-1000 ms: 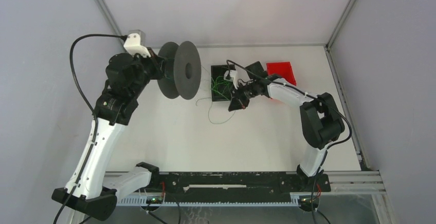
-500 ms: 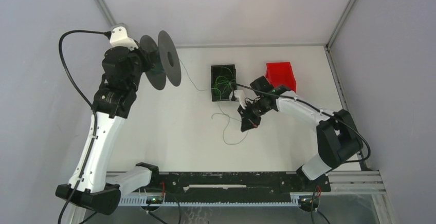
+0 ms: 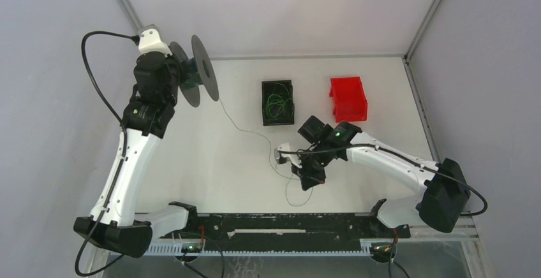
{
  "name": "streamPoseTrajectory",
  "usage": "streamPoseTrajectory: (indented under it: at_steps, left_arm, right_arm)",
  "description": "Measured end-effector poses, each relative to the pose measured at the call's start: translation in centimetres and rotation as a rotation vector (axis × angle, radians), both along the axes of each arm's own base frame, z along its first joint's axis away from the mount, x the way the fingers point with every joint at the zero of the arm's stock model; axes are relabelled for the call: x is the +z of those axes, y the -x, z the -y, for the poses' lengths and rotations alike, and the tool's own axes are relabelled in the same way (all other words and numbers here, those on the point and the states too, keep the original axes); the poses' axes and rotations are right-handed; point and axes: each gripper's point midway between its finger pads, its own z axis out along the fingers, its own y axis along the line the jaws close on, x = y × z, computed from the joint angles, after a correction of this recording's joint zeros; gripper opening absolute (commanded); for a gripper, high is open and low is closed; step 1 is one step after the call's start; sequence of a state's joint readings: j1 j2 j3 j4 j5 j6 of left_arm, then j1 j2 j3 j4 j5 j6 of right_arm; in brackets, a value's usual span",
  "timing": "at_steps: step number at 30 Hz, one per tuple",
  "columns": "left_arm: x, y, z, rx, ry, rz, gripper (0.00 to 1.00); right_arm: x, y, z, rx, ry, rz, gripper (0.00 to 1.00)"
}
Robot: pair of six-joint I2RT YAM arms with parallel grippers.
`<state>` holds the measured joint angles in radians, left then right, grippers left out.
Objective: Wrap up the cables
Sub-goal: Wrap the cable around the cable reel.
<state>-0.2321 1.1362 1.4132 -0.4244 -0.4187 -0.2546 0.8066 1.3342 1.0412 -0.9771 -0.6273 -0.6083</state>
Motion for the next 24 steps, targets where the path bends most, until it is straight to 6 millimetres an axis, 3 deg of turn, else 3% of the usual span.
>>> streamPoseTrajectory:
  at_steps: [4,11,16,20,24]
  left_arm:
    - [-0.5,-0.5,-0.4,0.026,-0.010,-0.010,0.00]
    - [-1.3,-1.7,-1.1,0.066,-0.057,0.009,0.00]
    - [-4.4,-2.7,-1.0,0.057,-0.102,-0.040,0.00]
    - [-7.0,-3.2,-0.6,0.033,-0.129,-0.090,0.00]
    - [-8.4,-3.5,-0.4,0.019,-0.143,-0.109,0.00]
  right_arm:
    - [0.2,1.9,-0.1,0.101,0.048,-0.032,0.00]
    - [3.5,1.9,-1.4,0.174,0.021,0.035,0.00]
    - [8.2,1.2,-2.4,0.181,-0.078,0.134,0.00]
    - [13.1,0.8,-2.9,0.176,-0.191,0.237,0.00]
    - [17.3,0.7,-3.3,0.171,-0.286,0.313,0.00]
